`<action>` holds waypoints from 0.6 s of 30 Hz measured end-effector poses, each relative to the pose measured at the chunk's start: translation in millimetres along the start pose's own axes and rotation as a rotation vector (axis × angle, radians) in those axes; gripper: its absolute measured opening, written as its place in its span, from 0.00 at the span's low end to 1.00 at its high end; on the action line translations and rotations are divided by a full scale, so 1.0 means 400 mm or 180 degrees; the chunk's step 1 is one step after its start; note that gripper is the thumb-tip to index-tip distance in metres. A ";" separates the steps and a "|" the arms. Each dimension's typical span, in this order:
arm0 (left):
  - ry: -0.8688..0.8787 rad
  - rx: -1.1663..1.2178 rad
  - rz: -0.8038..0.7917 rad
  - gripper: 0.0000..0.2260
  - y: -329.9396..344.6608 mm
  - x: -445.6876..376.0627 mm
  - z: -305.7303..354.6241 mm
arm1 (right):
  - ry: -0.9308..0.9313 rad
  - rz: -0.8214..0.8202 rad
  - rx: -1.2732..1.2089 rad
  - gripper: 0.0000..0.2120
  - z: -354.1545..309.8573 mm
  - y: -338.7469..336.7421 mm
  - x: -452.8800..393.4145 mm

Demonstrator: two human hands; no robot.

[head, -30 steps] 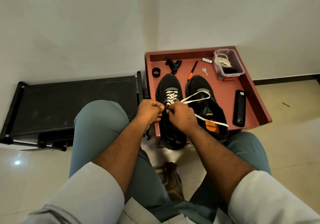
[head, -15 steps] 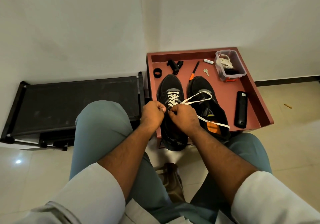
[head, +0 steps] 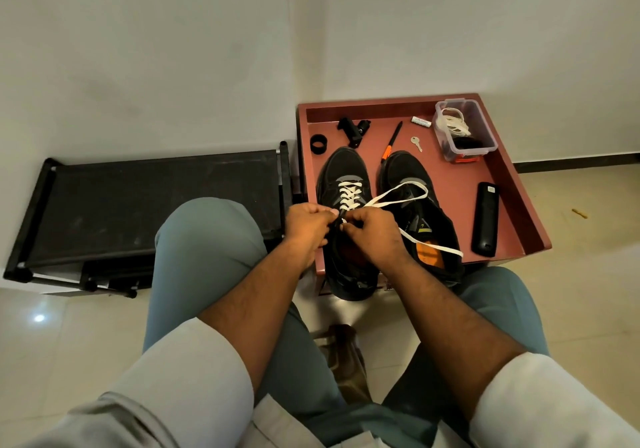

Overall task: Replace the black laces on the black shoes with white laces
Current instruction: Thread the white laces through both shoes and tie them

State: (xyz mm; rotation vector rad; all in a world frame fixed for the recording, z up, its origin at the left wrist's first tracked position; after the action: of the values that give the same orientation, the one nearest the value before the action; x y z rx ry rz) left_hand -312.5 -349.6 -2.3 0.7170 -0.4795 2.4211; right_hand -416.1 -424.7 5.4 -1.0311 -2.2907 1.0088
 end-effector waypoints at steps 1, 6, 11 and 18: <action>0.0015 -0.0005 0.0026 0.06 0.003 -0.002 -0.001 | 0.0022 0.0019 -0.0019 0.06 0.000 0.002 -0.002; -0.0065 0.0299 0.0098 0.08 -0.001 -0.005 0.010 | 0.0151 0.0077 -0.0038 0.08 0.006 0.009 -0.002; 0.0027 0.3065 0.0801 0.09 -0.117 -0.028 0.104 | -0.0076 0.0356 -0.0157 0.13 0.002 -0.021 0.022; 0.1179 0.1478 0.1207 0.04 -0.193 -0.015 0.142 | 0.0342 0.0777 -0.0187 0.08 0.073 -0.068 0.080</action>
State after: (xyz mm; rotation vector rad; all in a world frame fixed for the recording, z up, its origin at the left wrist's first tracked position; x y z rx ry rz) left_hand -239.7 -319.2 52.6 0.3557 0.1171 2.9816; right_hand -467.0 -425.7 10.2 -1.3812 -2.1564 0.9563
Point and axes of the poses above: each hand's wrist, its own x-axis away from the middle knuckle, its own y-axis out of the palm, z = x × y, the point moved 2 cm from there along -x, towards the middle knuckle, and after that the axes turned 7 degrees about z, right-handed, at the moved point
